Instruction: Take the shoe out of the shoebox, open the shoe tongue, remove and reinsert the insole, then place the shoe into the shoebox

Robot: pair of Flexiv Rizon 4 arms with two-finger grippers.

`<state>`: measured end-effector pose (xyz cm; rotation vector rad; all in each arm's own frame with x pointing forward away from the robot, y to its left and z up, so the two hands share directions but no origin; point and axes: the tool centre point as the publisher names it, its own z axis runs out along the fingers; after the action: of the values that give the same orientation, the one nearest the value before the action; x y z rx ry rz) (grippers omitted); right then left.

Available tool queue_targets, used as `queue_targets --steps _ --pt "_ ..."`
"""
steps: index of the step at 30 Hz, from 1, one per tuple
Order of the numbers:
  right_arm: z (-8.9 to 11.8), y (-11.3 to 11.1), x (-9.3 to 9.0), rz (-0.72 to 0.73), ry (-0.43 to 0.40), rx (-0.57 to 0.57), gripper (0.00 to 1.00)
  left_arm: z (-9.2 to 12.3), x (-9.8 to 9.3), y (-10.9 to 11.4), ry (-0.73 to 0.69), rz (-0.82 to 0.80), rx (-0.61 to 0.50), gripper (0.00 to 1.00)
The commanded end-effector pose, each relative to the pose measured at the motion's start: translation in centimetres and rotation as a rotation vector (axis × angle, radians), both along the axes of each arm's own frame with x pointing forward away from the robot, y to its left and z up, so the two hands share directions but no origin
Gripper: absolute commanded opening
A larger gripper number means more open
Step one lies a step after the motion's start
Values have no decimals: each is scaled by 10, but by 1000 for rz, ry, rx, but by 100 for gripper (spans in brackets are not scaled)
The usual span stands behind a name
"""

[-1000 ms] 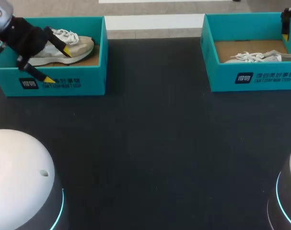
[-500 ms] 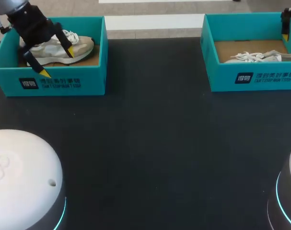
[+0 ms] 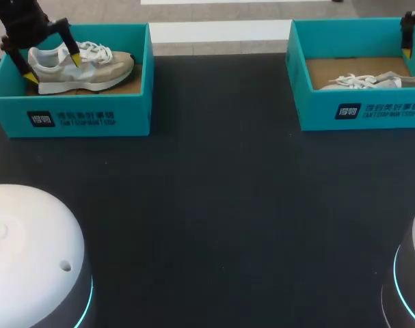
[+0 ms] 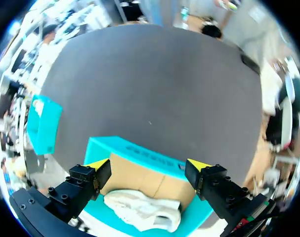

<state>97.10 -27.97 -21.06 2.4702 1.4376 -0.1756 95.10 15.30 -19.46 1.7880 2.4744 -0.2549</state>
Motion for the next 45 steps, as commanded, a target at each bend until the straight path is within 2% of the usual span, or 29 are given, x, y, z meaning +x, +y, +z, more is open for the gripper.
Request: queue_targets --steps 1,19,22,26,28,31,32,34,38,45 --pt "0 0 1 -1 0 2 100 5 21 14 -89 -429 200 100" --pt "0 0 1 -1 0 2 100 5 21 14 -89 -429 200 100" --pt "0 0 1 -1 0 2 100 3 40 20 -169 -405 194 100" --pt "0 0 1 -1 0 2 100 1 74 33 -194 -380 185 100" --pt "0 0 1 -1 0 2 100 0 93 42 -213 -360 200 100" --pt "0 0 1 -1 0 2 100 -3 118 61 -263 -351 118 100" --pt "0 0 1 -1 0 2 100 -5 126 68 -240 -324 109 100" --pt "0 0 1 -1 0 2 100 -8 140 80 -298 -337 113 100" --pt "0 0 1 -1 0 2 100 -24 168 100 -281 -310 185 100" --pt "0 0 1 -1 0 2 100 -48 206 125 -253 -287 169 100"
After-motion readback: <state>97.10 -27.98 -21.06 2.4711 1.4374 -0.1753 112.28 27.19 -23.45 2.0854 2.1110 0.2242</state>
